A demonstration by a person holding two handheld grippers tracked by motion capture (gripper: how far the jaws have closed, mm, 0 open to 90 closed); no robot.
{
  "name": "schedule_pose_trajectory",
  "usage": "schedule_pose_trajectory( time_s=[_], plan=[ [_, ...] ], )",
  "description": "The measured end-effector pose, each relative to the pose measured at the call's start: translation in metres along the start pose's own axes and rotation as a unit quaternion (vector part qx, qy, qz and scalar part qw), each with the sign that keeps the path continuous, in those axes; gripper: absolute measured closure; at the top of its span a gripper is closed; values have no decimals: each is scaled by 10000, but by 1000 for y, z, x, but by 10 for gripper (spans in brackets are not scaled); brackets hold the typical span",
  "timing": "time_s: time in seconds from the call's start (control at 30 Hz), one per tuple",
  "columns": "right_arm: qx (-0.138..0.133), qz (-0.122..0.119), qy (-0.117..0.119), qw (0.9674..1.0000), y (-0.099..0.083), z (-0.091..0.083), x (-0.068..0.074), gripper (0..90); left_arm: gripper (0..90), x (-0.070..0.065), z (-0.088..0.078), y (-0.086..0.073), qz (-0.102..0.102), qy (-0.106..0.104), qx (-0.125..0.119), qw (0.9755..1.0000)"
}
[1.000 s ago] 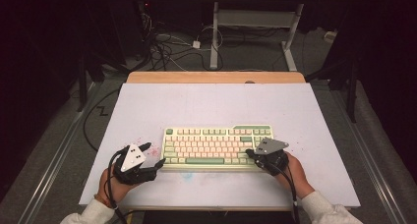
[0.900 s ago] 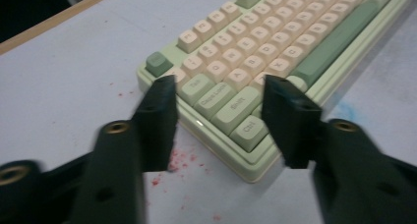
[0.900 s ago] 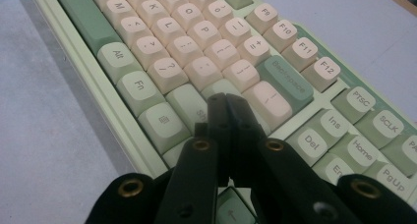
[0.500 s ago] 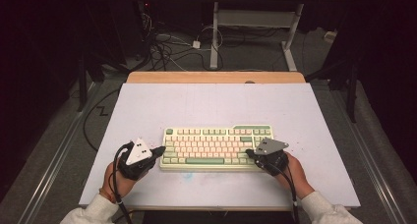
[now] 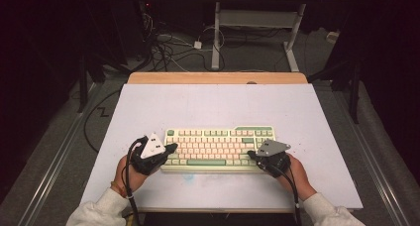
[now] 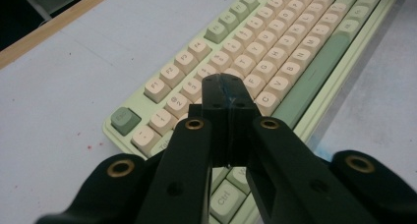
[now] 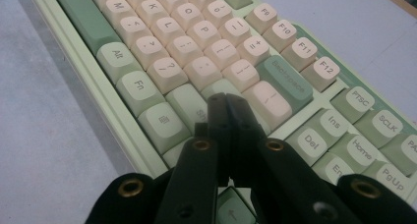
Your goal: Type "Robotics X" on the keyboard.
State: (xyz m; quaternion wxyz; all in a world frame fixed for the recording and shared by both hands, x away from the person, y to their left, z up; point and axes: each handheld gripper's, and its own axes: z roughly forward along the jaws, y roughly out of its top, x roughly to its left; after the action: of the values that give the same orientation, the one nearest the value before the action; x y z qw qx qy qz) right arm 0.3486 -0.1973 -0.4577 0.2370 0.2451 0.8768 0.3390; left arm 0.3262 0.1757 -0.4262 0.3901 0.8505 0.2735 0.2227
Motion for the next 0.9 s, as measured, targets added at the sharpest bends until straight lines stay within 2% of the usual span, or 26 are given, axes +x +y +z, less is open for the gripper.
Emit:
schedule_pose_trajectory(
  time_s=[0.4,0.9],
  plan=[
    [-2,6,-4,10000,0,0,0,900,876,-2,21,13,94,-283,154,9994],
    [-2,-9,-26,10000,0,0,1,900,875,-5,55,27,222,-378,414,9982]
  ],
)
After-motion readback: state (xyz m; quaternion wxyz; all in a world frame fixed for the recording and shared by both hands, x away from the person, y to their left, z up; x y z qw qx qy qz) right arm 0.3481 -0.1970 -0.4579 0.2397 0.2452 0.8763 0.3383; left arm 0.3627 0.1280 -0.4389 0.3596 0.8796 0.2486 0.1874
